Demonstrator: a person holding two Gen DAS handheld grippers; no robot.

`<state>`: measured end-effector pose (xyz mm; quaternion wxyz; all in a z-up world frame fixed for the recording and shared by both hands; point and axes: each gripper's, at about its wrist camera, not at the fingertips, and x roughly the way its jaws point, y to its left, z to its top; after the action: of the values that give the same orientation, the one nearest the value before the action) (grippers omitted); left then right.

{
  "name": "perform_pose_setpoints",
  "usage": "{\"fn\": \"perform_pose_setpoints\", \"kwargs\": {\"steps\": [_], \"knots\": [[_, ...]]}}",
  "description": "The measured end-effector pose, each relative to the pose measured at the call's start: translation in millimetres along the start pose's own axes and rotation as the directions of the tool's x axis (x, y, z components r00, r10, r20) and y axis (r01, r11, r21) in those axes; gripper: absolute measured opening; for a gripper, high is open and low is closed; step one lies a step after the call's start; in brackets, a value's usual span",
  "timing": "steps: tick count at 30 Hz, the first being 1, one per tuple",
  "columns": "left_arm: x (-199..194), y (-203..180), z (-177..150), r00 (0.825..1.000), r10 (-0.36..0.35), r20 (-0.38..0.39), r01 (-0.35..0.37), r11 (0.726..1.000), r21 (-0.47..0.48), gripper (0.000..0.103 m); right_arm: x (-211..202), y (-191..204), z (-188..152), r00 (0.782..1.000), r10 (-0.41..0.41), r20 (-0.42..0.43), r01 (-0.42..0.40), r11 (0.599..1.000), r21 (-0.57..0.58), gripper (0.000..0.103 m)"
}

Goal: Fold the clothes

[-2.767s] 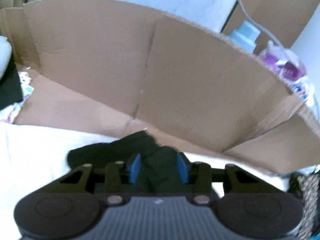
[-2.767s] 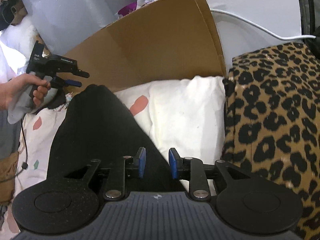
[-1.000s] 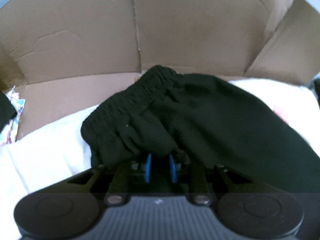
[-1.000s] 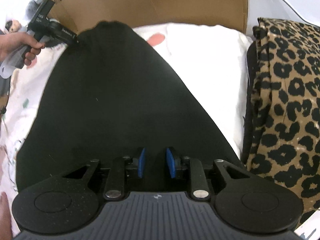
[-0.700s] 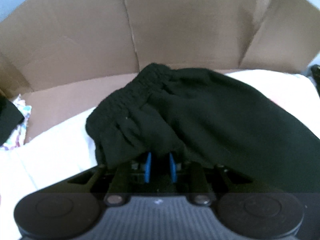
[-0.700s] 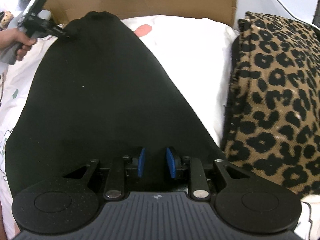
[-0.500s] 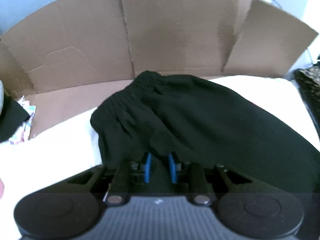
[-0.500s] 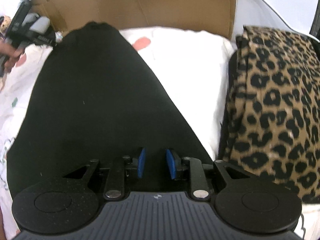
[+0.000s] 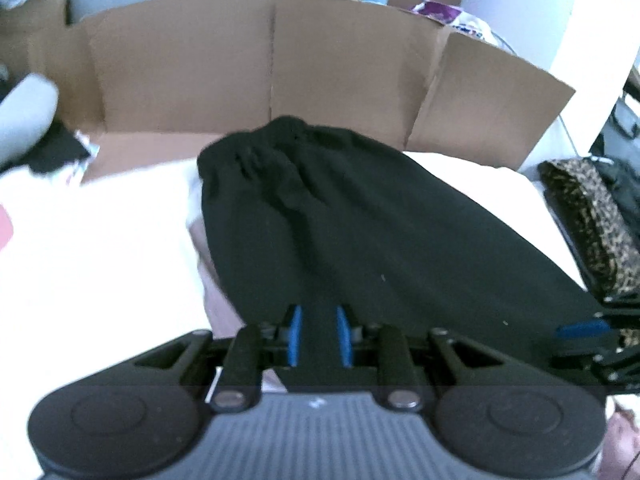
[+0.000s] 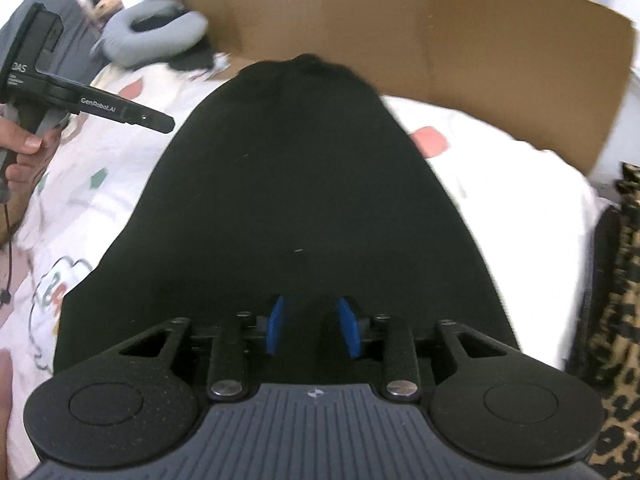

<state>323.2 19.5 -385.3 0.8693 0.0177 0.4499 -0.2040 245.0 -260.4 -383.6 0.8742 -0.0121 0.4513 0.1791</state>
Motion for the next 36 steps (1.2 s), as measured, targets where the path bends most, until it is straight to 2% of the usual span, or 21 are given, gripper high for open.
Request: {"fn": "perform_pose_setpoints", "kwargs": {"steps": [3,7,11,21,27,30,36], "knots": [[-7,6,-20,0.999,-0.037,-0.013,0.036,0.995,-0.097,0.021,6,17,1,0.999,0.026,-0.02,-0.026,0.999,-0.025,0.04],[-7,2,-41,0.996,-0.067,-0.057,0.062,0.995,-0.078,0.021,15,40,-3,0.997,0.047,-0.06,-0.052,0.996,-0.075,0.04],[-16,0,-58,0.992,-0.094,-0.087,0.091,0.995,-0.039,0.021,28,49,-15,0.986,-0.002,-0.164,-0.018,0.992,-0.125,0.041],[-49,17,-99,0.972,-0.162,-0.17,0.163,0.987,-0.013,0.021,10,41,-34,0.975,-0.006,-0.223,-0.022,0.992,-0.123,0.041],[-50,5,-115,0.96,-0.191,-0.203,0.203,0.979,0.037,0.035,2,28,-40,0.966,-0.008,-0.26,-0.021,0.994,-0.108,0.041],[-45,-2,-119,0.958,-0.203,-0.203,0.215,0.976,0.039,0.046,-3,23,-44,0.963,-0.015,-0.27,-0.013,0.995,-0.1,0.041],[-35,-8,-119,0.95,-0.242,-0.195,0.247,0.969,0.0,0.054,-13,19,-52,0.957,-0.031,-0.287,0.003,0.995,-0.099,0.041]]}}
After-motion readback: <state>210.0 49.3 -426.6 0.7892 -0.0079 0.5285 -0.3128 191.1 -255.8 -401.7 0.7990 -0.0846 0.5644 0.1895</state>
